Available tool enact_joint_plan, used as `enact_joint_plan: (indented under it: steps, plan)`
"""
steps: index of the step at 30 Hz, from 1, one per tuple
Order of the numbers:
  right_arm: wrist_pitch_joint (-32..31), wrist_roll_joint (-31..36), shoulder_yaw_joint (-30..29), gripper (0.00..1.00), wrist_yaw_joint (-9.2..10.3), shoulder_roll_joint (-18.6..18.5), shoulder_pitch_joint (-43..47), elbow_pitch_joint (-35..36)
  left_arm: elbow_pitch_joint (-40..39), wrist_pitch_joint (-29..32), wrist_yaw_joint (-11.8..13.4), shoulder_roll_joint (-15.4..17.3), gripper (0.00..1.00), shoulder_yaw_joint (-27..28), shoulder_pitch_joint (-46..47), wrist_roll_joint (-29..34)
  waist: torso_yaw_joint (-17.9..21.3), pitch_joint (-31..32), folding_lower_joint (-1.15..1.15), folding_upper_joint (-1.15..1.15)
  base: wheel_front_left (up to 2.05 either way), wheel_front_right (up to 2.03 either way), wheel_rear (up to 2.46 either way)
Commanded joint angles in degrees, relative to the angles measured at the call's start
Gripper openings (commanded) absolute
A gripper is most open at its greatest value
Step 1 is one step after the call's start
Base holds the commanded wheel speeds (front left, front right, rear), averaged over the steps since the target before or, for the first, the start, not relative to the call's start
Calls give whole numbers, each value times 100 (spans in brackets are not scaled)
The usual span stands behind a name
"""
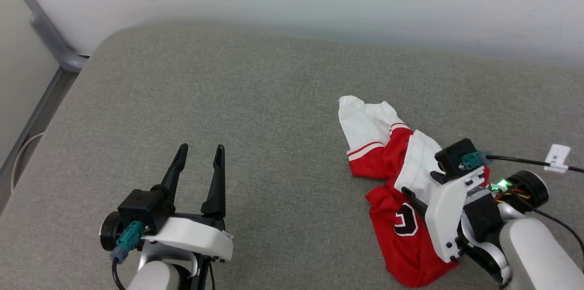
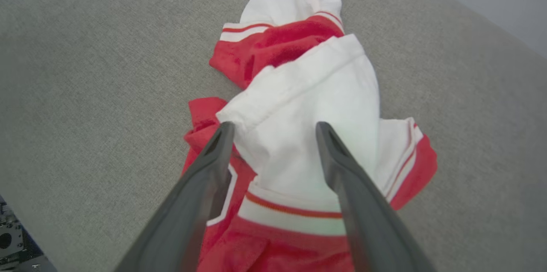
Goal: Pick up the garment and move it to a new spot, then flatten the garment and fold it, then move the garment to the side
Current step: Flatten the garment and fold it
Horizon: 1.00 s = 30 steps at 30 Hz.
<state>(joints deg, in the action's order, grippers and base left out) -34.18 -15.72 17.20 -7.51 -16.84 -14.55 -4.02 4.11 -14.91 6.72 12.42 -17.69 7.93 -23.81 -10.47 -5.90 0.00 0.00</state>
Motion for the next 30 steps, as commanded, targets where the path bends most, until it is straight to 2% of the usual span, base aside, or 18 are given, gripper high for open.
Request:
enact_joint_plan:
  steps: [1, 6, 7, 8, 9, 15, 19, 24, 30]
  plan:
    - [-82, -83, 189, 100, 4, -86, -238, -162, -27, -37, -31, -26, 100, 59, 83, 59, -50, -91, 0, 0, 0, 0, 0]
    - [-248, -331, 724, 100, 5, -236, -690, -658, -5, -33, -80, -116, 100, 167, 76, 133, -32, -192, 0, 0, 0, 0, 0]
    - [-223, -377, 779, 68, 4, -253, -763, -722, -1, -33, -97, -134, 100, 190, 73, 157, -22, -208, 0, 0, 0, 0, 0]
    - [-197, -422, 819, 22, 4, -263, -818, -782, 8, -33, -107, -153, 100, 211, 69, 166, -12, -217, 0, 0, 0, 0, 0]
    - [-139, -474, 821, 0, 4, -260, -862, -814, 8, -33, -107, -162, 100, 232, 64, 172, 5, -226, 0, 0, 0, 0, 0]
    - [174, -535, 728, 0, 4, -327, -1059, -780, 53, -34, -163, -237, 100, 351, -7, 253, 182, -162, 0, 0, 0, 0, 0]
    - [357, -487, 348, 0, 5, -330, -1002, -616, 81, -34, -203, -258, 100, 406, -54, 286, 351, -54, 0, 0, 0, 0, 0]
    - [522, -385, -622, 0, 5, -192, -583, -420, 111, -33, -239, -238, 100, 445, -111, 317, 561, 63, 0, 0, 0, 0, 0]
    - [660, -240, -2291, 0, 4, 401, 346, -339, 119, -33, -246, -230, 100, 435, -144, 307, 755, 92, 0, 0, 0, 0, 0]
